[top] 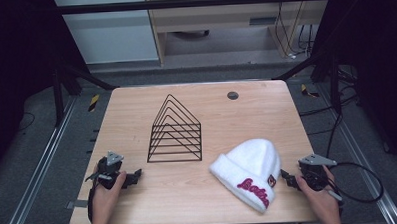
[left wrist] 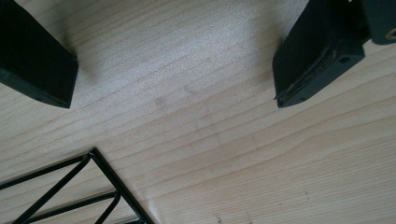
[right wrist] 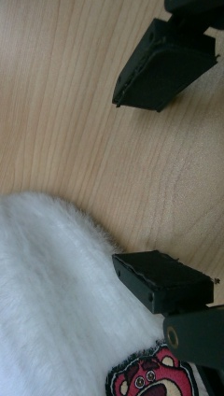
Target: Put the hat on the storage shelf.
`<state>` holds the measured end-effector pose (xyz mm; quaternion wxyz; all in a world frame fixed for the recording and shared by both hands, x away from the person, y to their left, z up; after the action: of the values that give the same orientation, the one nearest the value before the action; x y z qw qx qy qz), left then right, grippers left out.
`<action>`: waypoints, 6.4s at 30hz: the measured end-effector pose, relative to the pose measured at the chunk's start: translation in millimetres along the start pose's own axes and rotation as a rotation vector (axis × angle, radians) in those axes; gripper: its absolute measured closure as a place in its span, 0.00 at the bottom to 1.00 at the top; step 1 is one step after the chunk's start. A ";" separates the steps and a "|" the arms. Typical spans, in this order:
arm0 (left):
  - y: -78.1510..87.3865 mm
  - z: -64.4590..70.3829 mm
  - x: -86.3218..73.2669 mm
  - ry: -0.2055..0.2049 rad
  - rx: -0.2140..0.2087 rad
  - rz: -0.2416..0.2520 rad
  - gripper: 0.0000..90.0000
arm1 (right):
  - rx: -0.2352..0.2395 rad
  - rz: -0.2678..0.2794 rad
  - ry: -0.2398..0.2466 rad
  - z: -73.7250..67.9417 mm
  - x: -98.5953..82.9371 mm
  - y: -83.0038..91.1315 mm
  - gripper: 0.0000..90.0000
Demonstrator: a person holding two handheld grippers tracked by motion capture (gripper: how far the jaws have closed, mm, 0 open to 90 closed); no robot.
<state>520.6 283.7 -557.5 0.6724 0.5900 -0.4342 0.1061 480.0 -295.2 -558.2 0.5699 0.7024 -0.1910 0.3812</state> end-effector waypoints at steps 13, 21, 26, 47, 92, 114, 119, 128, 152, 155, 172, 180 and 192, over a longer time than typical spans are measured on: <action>1.3 1.3 -1.2 0.001 0.000 -0.002 0.00 | -0.003 -0.002 -0.001 0.0 0.0 0.1 0.22; 2.0 2.4 -1.9 0.003 -0.004 0.000 0.00 | 0.001 -0.036 -0.026 5.3 6.0 9.0 0.20; 2.0 2.5 -1.9 0.003 -0.003 0.001 0.00 | 0.009 -0.071 0.007 -1.1 28.9 20.3 0.21; 2.3 2.4 -2.2 0.000 -0.005 -0.002 0.00 | 0.034 -0.224 0.136 -25.5 114.0 -4.0 0.53; 2.0 2.6 -1.9 0.004 -0.003 0.002 0.00 | 0.089 -0.414 0.085 -33.7 90.6 -70.3 0.70; 2.1 2.6 -2.0 0.003 -0.005 0.000 0.00 | 0.106 -0.312 0.156 -43.8 101.6 -50.5 0.92; 2.1 2.6 -2.0 0.003 -0.004 0.000 0.00 | 0.115 -0.191 0.217 -60.8 117.5 -19.4 0.93; 2.1 2.7 -2.0 0.003 -0.005 0.000 0.00 | 0.137 -0.064 0.314 -94.3 138.6 20.2 0.93; 73.0 12.9 56.0 -0.035 -0.067 0.213 0.03 | 0.249 0.260 0.422 -139.8 207.6 108.8 0.94; 95.9 17.5 84.3 -0.068 -0.099 0.249 0.03 | 0.270 0.298 0.418 -136.3 230.8 117.1 0.94; 137.5 59.6 177.7 -0.210 -0.206 0.335 0.05 | 0.282 0.445 0.441 -163.6 314.3 150.3 0.94; 137.2 79.8 200.6 -0.250 -0.253 0.339 0.07 | 0.304 0.479 0.441 -184.2 338.7 153.8 0.94; 123.8 90.4 222.2 -0.272 -0.293 0.322 0.21 | 0.381 0.515 0.424 -211.9 363.4 145.8 0.94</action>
<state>531.5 156.4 -319.7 0.6606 0.4182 -0.6198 0.0674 541.4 -74.7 -176.3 0.3415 0.6305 -0.1648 0.6773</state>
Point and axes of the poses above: each handheld gripper's, and its own axes: y roughly backward along the jaws, x roughly out of its top, z roughly to its right, the point moved 7 cm from there along -y, roughly forward along the jaws, and after that the axes turned 4 degrees about -y, right-handed, at the moved point
